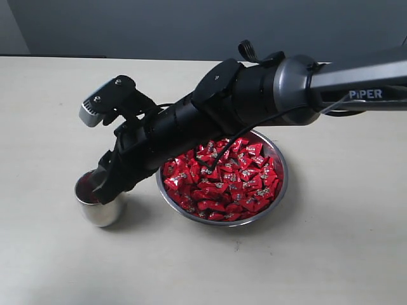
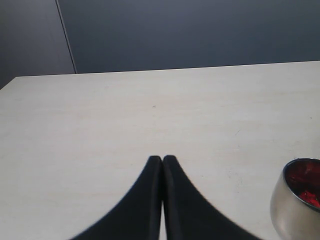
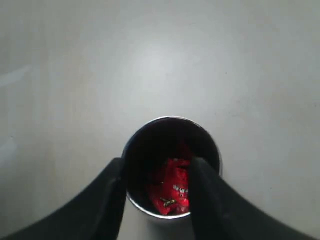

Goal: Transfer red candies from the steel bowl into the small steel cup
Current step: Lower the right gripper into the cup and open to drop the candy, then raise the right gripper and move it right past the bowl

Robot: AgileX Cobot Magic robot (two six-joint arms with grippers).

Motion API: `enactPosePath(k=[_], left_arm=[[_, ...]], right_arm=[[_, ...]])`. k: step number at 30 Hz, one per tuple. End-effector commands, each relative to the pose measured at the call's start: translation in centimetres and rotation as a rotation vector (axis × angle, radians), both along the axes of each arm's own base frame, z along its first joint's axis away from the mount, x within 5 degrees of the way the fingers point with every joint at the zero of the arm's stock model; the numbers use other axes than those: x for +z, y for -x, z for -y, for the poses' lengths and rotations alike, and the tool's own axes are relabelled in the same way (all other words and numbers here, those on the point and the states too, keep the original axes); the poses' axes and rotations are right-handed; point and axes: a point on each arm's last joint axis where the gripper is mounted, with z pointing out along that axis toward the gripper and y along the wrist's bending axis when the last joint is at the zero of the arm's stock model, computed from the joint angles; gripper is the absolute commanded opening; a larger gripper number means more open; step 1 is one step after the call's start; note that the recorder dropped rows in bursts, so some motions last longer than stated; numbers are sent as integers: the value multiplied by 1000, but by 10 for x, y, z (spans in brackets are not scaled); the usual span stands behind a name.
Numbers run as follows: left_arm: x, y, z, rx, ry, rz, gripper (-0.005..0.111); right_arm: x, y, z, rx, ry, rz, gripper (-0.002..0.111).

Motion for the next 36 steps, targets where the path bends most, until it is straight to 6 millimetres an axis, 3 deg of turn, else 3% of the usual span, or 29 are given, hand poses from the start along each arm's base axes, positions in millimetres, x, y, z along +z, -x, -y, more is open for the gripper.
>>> enactPosePath(k=[1, 7, 9, 11, 17, 24, 31, 36], left_arm=[[-1, 0, 0, 1, 3, 3, 0], [-1, 0, 0, 1, 3, 3, 0], [-1, 0, 0, 1, 3, 3, 0], [-1, 0, 0, 1, 3, 3, 0], [-1, 0, 0, 1, 3, 3, 0], [-1, 0, 0, 1, 3, 3, 0], [-1, 0, 0, 1, 3, 3, 0], [-1, 0, 0, 1, 3, 3, 0]], right_arm=[[1, -1, -1, -7, -2, 1, 39], [9, -2, -1, -65, -21, -25, 36], [11, -5, 0, -100, -28, -13, 22], [16, -7, 0, -123, -38, 8, 0], [25, -15, 10, -224, -63, -2, 0], [31, -28, 57, -411, -64, -23, 0], [39, -16, 100, -527, -38, 52, 0], [40, -5, 134, -719, -36, 79, 0]])
